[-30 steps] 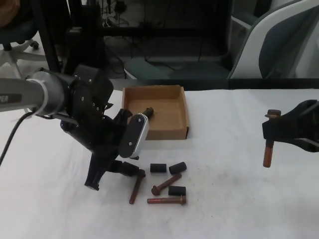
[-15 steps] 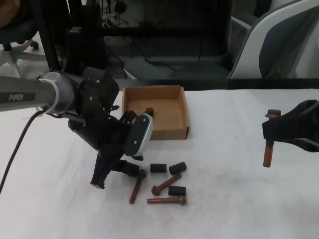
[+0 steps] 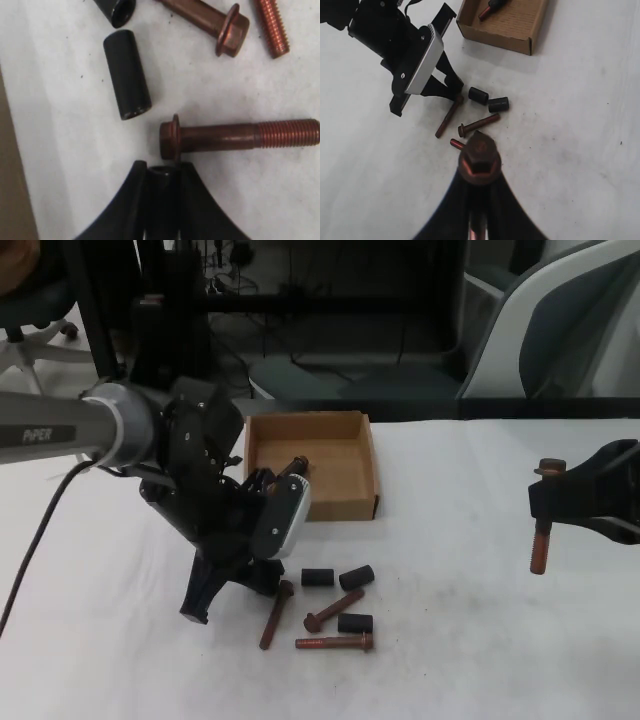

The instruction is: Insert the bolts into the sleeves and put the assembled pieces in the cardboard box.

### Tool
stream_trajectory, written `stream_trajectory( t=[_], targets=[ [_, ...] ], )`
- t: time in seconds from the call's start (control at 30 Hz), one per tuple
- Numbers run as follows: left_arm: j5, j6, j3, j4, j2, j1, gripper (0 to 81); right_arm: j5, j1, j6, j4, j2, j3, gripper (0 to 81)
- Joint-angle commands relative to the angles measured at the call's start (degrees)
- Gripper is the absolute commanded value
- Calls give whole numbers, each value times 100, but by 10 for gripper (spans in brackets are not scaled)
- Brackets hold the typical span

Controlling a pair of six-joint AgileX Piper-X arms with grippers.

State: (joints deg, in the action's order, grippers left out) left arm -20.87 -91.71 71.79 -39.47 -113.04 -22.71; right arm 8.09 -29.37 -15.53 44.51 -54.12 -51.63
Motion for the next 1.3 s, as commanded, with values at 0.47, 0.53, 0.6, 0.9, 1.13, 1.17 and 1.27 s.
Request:
stream_trajectory(
  t=[0.47,0.53,0.6,0.9,1.13,1.17,1.27],
  targets=[
    [1010,1432,-6,-1134,1083,-203,17,-279,32,50,-61,365,-35,6],
    [763,1899,-6,-1252,1296,-228,17,-307,32,50,-61,426,-35,6],
    [376,2632,-6,-1272,1504,-266,17,-307,32,50,-105,448,-35,6],
    [-121,4464,-6,-1353,2461,-939,17,-296,32,-315,-1010,446,-35,6],
    [-274,6069,-615,-1081,3375,-1281,17,-296,32,-610,-1400,446,-35,6],
    [-274,6298,-762,-1009,3534,-1281,17,-296,32,-666,-1399,446,-35,6],
    [-274,6767,-1333,-746,4210,-1281,17,-282,32,-751,-1399,446,-35,6]
  ],
)
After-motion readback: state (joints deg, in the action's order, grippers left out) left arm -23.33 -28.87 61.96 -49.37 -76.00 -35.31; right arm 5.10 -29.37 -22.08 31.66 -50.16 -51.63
